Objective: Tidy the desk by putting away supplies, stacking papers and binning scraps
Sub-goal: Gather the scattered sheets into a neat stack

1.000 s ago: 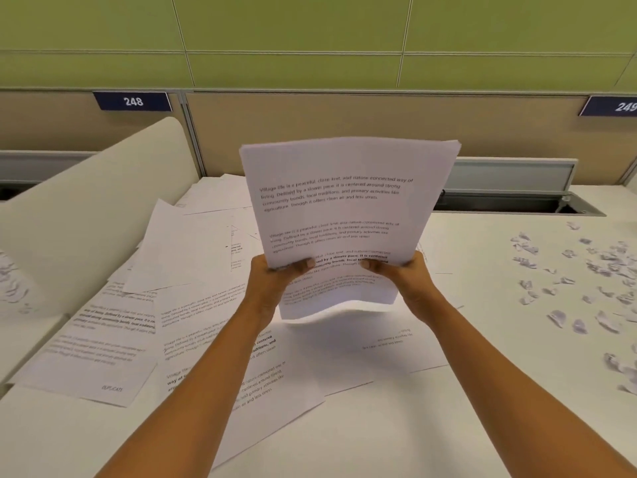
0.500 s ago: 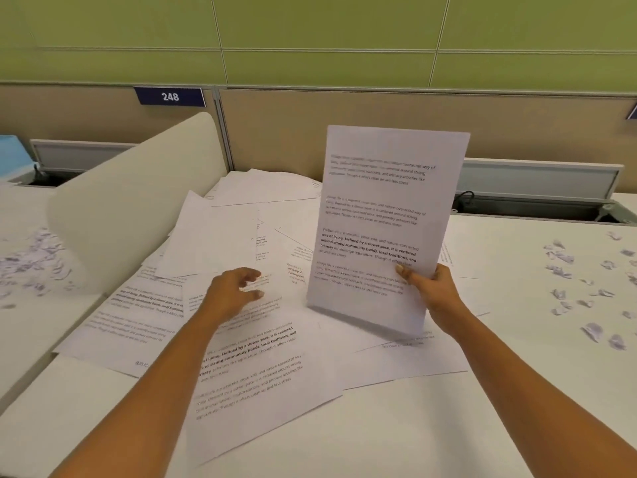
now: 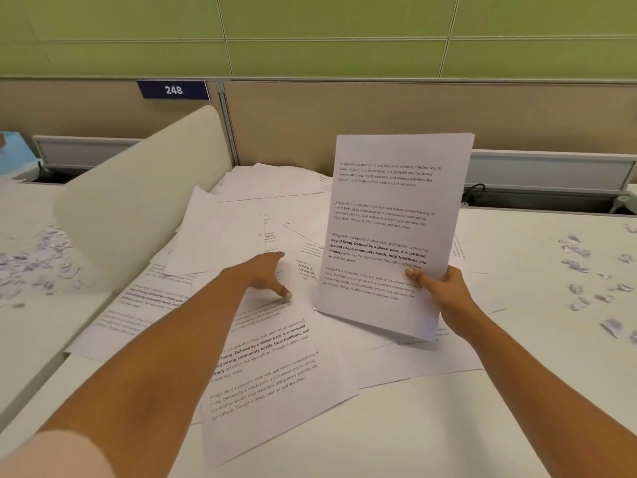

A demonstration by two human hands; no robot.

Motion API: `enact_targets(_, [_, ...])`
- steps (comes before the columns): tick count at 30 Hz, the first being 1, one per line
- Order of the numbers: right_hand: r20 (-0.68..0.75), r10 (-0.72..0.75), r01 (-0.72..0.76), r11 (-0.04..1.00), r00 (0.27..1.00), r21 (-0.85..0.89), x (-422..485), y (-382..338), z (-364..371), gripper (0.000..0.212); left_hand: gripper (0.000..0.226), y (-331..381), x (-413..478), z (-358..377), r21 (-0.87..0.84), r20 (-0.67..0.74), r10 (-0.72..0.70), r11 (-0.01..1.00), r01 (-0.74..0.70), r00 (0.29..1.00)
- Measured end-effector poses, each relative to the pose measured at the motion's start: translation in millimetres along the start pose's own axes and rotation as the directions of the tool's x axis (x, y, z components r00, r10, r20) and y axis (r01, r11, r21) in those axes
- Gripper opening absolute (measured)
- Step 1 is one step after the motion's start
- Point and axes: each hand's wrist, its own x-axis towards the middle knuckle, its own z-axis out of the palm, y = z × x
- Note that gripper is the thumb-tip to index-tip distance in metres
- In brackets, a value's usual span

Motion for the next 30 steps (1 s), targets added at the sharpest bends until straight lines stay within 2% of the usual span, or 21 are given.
enact_targets(7, [-0.003,0.012,-0.012,1.0,1.0,-0.016,8,-1,-4,0.022,0.119,9,22,-8,0.195,0.11,0.026,0.98,-0.048,0.994])
enact_targets(18, [-0.009,0.021,-0.021,1.0,1.0,-0.013,17,3,-3,0.026,0.072,23,29,-18,0.606,0.146,0.143,0.769,-0.203,0.979])
enact_targets(25, [-0.008,0.016,-0.016,0.999,1.0,-0.028,16,2,-4,0.018,0.064,30,29,-18,0.588,0.213,0.25,0.739,-0.329,0.944])
enact_targets(28, [-0.02,0.011,-0.012,1.0,1.0,-0.024,15,-2,-6,0.031,0.046,44,25,-17,0.613,0.245,0.29,0.693,-0.38,0.925])
enact_targets(30, [-0.026,0.008,-0.009,0.999,1.0,-0.031,15,-5,-7,0.032,0.035,47,20,-20,0.599,0.212,0.298,0.713,-0.365,0.931])
